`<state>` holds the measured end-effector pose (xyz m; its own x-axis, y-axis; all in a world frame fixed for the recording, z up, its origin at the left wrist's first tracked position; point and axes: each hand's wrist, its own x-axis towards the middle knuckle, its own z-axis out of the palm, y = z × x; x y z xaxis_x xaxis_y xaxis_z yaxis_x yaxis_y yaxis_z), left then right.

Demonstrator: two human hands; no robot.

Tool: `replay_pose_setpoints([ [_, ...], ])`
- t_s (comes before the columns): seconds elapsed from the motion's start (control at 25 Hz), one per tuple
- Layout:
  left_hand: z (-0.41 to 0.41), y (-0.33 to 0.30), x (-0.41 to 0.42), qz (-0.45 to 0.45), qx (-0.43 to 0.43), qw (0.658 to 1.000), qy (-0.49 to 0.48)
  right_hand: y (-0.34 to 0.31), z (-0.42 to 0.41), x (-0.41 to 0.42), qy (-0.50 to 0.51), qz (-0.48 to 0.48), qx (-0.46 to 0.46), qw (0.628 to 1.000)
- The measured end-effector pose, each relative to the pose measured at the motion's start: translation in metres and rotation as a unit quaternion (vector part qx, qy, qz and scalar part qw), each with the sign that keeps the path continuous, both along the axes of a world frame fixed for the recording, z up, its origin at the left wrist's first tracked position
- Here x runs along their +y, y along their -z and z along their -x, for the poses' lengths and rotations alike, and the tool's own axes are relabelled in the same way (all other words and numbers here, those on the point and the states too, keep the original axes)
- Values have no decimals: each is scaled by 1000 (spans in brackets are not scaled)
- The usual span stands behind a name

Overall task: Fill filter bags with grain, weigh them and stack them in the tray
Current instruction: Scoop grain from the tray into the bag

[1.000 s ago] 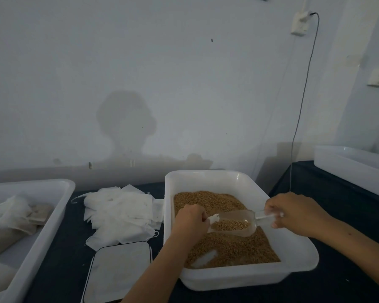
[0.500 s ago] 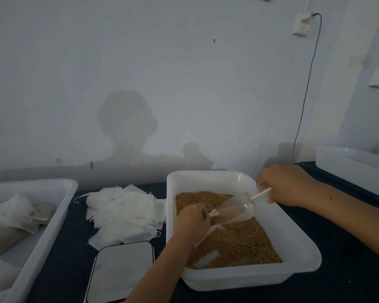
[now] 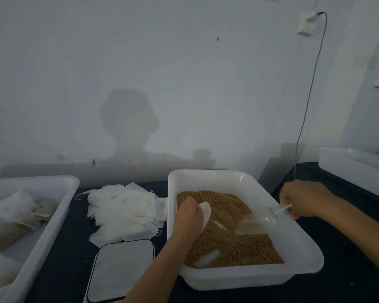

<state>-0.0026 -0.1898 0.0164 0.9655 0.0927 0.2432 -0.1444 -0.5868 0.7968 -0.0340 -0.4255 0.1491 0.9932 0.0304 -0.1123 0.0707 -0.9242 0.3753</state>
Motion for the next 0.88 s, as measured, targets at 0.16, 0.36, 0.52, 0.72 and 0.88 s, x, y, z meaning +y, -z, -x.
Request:
replay_pose_setpoints([
  [0.16,1,-2,1,39,-26,998,-33,36,-10,-9,15,33,33,999],
  [0.36,-2,-5,4,154,0,988,-30,53,-23,-5,-42,-23,4,999],
  [0.52,-1,-7,9,250,2,968,-34,76,-27,9,-85,-153,22,984],
  [0.72,0,-8,9,256,-5,966,-36,103,-24,13,-101,-260,22,960],
  [0.88,-2,-7,9,198,-17,979,-45,90,-16,-7,-92,-367,65,923],
])
